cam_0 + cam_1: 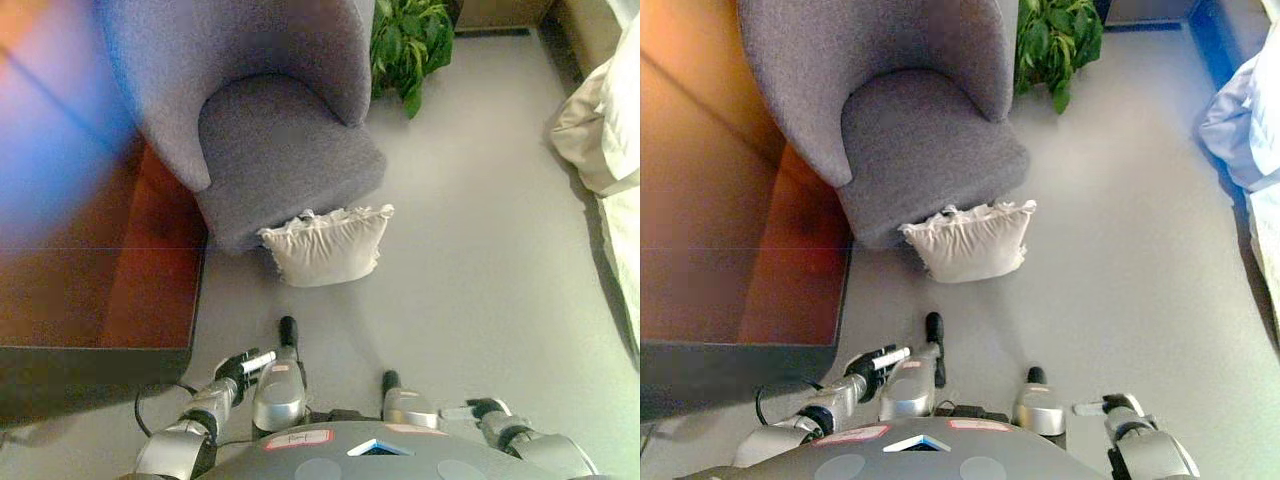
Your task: Pick up the pillow and put it on the sofa.
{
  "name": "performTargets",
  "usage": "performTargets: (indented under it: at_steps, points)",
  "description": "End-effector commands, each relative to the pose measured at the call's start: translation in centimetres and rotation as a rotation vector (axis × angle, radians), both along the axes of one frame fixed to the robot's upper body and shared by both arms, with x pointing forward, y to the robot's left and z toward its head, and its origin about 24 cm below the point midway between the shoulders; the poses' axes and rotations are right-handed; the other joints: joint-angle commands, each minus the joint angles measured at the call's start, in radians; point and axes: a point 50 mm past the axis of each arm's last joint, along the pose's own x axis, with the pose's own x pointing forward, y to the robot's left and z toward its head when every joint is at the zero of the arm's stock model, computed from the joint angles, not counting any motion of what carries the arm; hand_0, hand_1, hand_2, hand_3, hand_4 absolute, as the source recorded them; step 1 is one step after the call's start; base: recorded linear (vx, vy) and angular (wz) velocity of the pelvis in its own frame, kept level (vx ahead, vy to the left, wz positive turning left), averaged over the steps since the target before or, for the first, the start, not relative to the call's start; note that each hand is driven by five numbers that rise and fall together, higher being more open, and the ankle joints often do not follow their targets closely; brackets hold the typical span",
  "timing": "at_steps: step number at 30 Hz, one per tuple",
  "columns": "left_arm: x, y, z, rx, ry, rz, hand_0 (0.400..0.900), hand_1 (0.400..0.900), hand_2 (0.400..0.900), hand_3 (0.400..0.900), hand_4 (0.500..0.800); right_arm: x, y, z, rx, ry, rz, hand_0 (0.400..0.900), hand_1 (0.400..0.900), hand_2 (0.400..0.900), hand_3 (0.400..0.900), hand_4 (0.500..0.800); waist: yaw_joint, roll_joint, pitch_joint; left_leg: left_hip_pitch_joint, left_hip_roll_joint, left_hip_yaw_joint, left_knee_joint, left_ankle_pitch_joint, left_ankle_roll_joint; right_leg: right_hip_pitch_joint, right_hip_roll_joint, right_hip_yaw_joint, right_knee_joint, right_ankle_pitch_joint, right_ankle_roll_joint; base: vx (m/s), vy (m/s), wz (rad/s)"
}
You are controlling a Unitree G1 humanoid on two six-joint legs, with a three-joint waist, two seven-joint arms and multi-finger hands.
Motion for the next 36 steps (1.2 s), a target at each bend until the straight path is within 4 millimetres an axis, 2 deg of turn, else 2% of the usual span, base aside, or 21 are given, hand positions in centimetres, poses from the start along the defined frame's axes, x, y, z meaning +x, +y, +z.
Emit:
performTargets:
  at_steps: [1, 2, 3, 4, 5, 6, 7, 9, 11, 12, 14, 16, 18, 20, 21, 23, 25, 27, 30, 36]
  points:
    - [-10.6, 0.2, -1.7, 0.01, 0.371, -0.052, 0.9, 0.9, 0.9, 0.9, 0.8, -1.9, -2.4, 0.5, -0.076, 0.024, -0.011, 0.9, 0.9, 0.9, 0.9, 0.8, 0.0, 0.033, -0.06, -0.265, 0.071, 0.05, -0.109, 0.188, -0.031, 0.271, -0.027, 0.027, -0.068, -0.124, 0.041, 0.64, 0.357, -0.01]
    - [-10.2, 0.5, -1.6, 0.024, 0.355, -0.064, 0.9, 0.9, 0.9, 0.9, 0.8, -1.9, -2.3, 0.5, -0.061, 0.015, -0.03, 0.9, 0.9, 0.9, 0.9, 0.8, 0.009, 0.028, -0.065, -0.307, 0.069, 0.007, 0.017, 0.2, -0.033, 0.284, -0.04, 0.031, -0.046, -0.137, 0.039, 0.65, 0.339, -0.02]
    - [-9.7, 0.9, -1.5, 0.033, 0.332, -0.073, 0.9, 0.9, 0.9, 0.9, 0.8, -1.9, -2.3, 0.4, -0.052, 0.0, -0.053, 0.9, 0.9, 0.9, 0.9, 0.8, 0.011, 0.021, -0.07, -0.344, 0.07, -0.012, 0.098, 0.202, -0.034, 0.29, -0.051, 0.029, -0.029, -0.136, 0.04, 0.56, 0.313, 0.03]
    - [-9.1, 1.2, -1.4, 0.038, 0.317, -0.088, 0.9, 0.9, 0.9, 0.9, 0.8, -1.8, -2.2, 0.4, -0.052, -0.01, -0.05, 0.9, 0.9, 0.9, 0.9, 0.8, 0.009, 0.008, -0.079, -0.341, 0.069, 0.011, 0.126, 0.171, -0.013, 0.284, -0.088, 0.007, 0.012, -0.073, 0.058, 0.5, 0.324, 0.03]
    - [-8.3, 1.4, -1.2, 0.045, 0.3, -0.117, 0.9, 0.9, 0.9, 0.9, 0.8, -1.5, -2.1, 0.4, -0.052, -0.022, -0.038, 0.9, 0.9, 0.9, 0.9, 0.8, 0.009, -0.01, -0.089, -0.33, 0.054, 0.023, 0.134, 0.142, 0.016, 0.276, -0.13, -0.001, 0.056, 0.06, 0.084, 0.45, 0.322, 0.03]
    - [-7.5, 1.7, -1.1, 0.056, 0.281, -0.13, 0.9, 0.9, 0.9, 0.9, 0.8, -1.3, -2.1, 0.5, -0.055, -0.038, -0.035, 0.9, 0.9, 0.9, 0.9, 0.8, 0.006, -0.021, -0.094, -0.321, 0.028, 0.015, 0.142, 0.115, 0.036, 0.254, -0.147, 0.009, 0.093, 0.13, 0.096, 0.44, 0.307, 0.13]
    - [-6.8, 2.0, -0.9, 0.066, 0.259, -0.14, 0.9, 0.9, 0.9, 0.9, 0.8, -0.9, -2.1, 0.5, -0.052, -0.062, -0.029, 0.9, 0.9, 0.9, 0.9, 0.8, -0.005, -0.027, -0.093, -0.31, 0.005, 0.006, 0.154, 0.08, 0.053, 0.203, -0.141, 0.022, 0.14, 0.18, 0.094, 0.36, 0.238, 0.23]
    - [-5.1, 2.7, -0.5, 0.091, 0.22, -0.164, 0.9, 0.9, 0.9, 0.9, 0.8, 0.2, -2.1, 0.7, -0.045, -0.116, -0.009, 0.9, 0.9, 0.9, 0.9, 0.8, -0.024, -0.028, -0.083, -0.259, -0.012, 0.023, 0.127, 0.03, 0.072, 0.086, -0.143, -0.003, 0.186, 0.215, 0.081, 0.31, 0.148, 0.22]
    - [-2.8, 3.4, 0.1, 0.122, 0.166, -0.175, 0.9, 0.9, 0.9, 0.9, 0.8, 2.3, -1.6, 0.9, -0.025, -0.19, 0.007, 0.9, 0.9, 0.9, 0.9, 0.8, -0.036, -0.029, -0.066, -0.215, -0.031, 0.029, 0.088, 0.02, 0.076, -0.01, -0.145, -0.062, 0.133, 0.167, 0.069, 0.19, -0.008, 0.12]
    - [-1.2, 3.7, 0.6, 0.131, 0.123, -0.176, 0.9, 0.9, 0.9, 0.9, 0.8, 4.0, -1.5, 1.3, -0.031, -0.238, 0.033, 0.9, 0.9, 0.9, 0.9, 0.8, -0.041, -0.021, -0.05, -0.193, -0.032, 0.02, 0.064, 0.018, 0.07, -0.082, -0.139, -0.081, 0.057, 0.164, 0.062, -0.01, -0.147, 0.17]
    - [2.2, 3.9, 1.7, 0.149, 0.022, -0.177, 0.9, 0.9, 0.9, 0.9, 0.8, 8.0, -1.2, 2.4, -0.043, -0.346, 0.086, 0.9, 0.9, 0.9, 0.9, 0.8, -0.06, -0.008, 0.01, -0.174, -0.025, 0.001, 0.044, 0.011, 0.057, -0.23, -0.174, -0.098, -0.016, 0.211, 0.06, -0.19, -0.224, 0.34]
    - [4.7, 3.5, 2.6, 0.157, -0.057, -0.18, 0.9, 0.9, 0.9, 0.9, 0.8, 11.3, -1.0, 3.7, -0.067, -0.45, 0.135, 0.9, 0.9, 0.9, 0.9, 0.8, -0.087, -0.021, 0.053, -0.171, -0.043, -0.036, 0.045, -0.023, 0.046, -0.363, -0.233, -0.06, -0.136, 0.389, 0.096, -0.07, -0.338, 0.74]
    - [5.6, 3.4, 3.0, 0.158, -0.086, -0.178, 0.9, 0.9, 0.9, 0.9, 0.8, 12.7, -1.0, 4.5, -0.111, -0.479, 0.191, 0.9, 0.9, 0.9, 0.9, 0.8, -0.114, -0.029, 0.067, -0.161, -0.04, -0.063, 0.057, -0.066, 0.036, -0.43, -0.275, -0.021, -0.221, 0.471, 0.119, 0.18, -0.371, 0.9]
    - [5.4, 3.6, 2.9, 0.153, -0.077, -0.178, 0.9, 0.9, 0.9, 0.9, 0.8, 12.9, -1.3, 4.7, -0.156, -0.47, 0.237, 0.9, 0.9, 0.9, 0.9, 0.8, -0.122, -0.035, 0.064, -0.153, -0.025, -0.099, 0.078, -0.105, 0.036, -0.45, -0.279, 0.013, -0.201, 0.461, 0.129, 0.29, -0.319, 0.73]
    - [5.0, 3.7, 2.8, 0.156, -0.066, -0.18, 0.9, 0.9, 0.9, 0.9, 0.8, 12.6, -1.4, 4.6, -0.168, -0.462, 0.246, 0.9, 0.9, 0.9, 0.9, 0.8, -0.12, -0.04, 0.059, -0.154, -0.017, -0.108, 0.097, -0.115, 0.039, -0.438, -0.277, 0.012, -0.183, 0.44, 0.133, 0.37, -0.356, 0.59]
    - [3.4, 3.9, 2.2, 0.161, -0.025, -0.177, 0.9, 0.9, 0.9, 0.9, 0.8, 12.2, -1.9, 4.7, -0.231, -0.447, 0.301, 0.9, 0.9, 0.9, 0.9, 0.8, -0.104, -0.054, 0.044, -0.168, 0.011, -0.145, 0.145, -0.121, 0.033, -0.396, -0.268, -0.009, -0.151, 0.407, 0.134, 0.34, -0.377, 0.38]
    - [2.9, 4.2, 2.1, 0.163, -0.012, -0.2, 0.9, 0.9, 0.9, 0.9, 0.8, 13.0, -2.2, 5.2, -0.269, -0.476, 0.347, 0.9, 0.9, 0.9, 0.9, 0.8, -0.085, -0.06, 0.045, -0.161, 0.037, -0.157, 0.128, -0.101, 0.009, -0.354, -0.261, -0.043, -0.179, 0.395, 0.145, 0.23, -0.314, 0.2]
    - [3.1, 4.3, 2.3, 0.169, -0.025, -0.224, 0.9, 0.9, 0.9, 0.9, 0.8, 14.3, -2.6, 6.2, -0.33, -0.514, 0.419, 0.9, 0.9, 0.9, 0.9, 0.8, -0.07, -0.062, 0.053, -0.167, 0.048, -0.181, 0.103, -0.08, -0.01, -0.332, -0.249, -0.057, -0.205, 0.387, 0.154, 0.13, -0.254, 0.21]
    - [4.8, 4.1, 3.0, 0.165, -0.075, -0.257, 0.9, 0.9, 0.9, 0.9, 0.8, 17.7, -3.4, 8.8, -0.465, -0.583, 0.518, 0.9, 0.9, 0.9, 0.9, 0.8, -0.049, -0.054, 0.08, -0.194, 0.049, -0.216, 0.069, -0.05, -0.031, -0.331, -0.242, -0.084, -0.219, 0.378, 0.159, 0.01, -0.15, 0.21]
    - [7.3, 3.7, 4.1, 0.127, -0.167, -0.263, 0.9, 0.9, 0.9, 0.9, 0.8, 23.2, -4.7, 14.3, -0.681, -0.642, 0.676, 0.9, 0.9, 0.9, 0.9, 0.8, -0.017, -0.023, 0.126, -0.224, 0.02, -0.248, 0.029, -0.024, -0.037, -0.34, -0.257, -0.112, -0.224, 0.369, 0.169, 0.0, -0.039, 0.18]
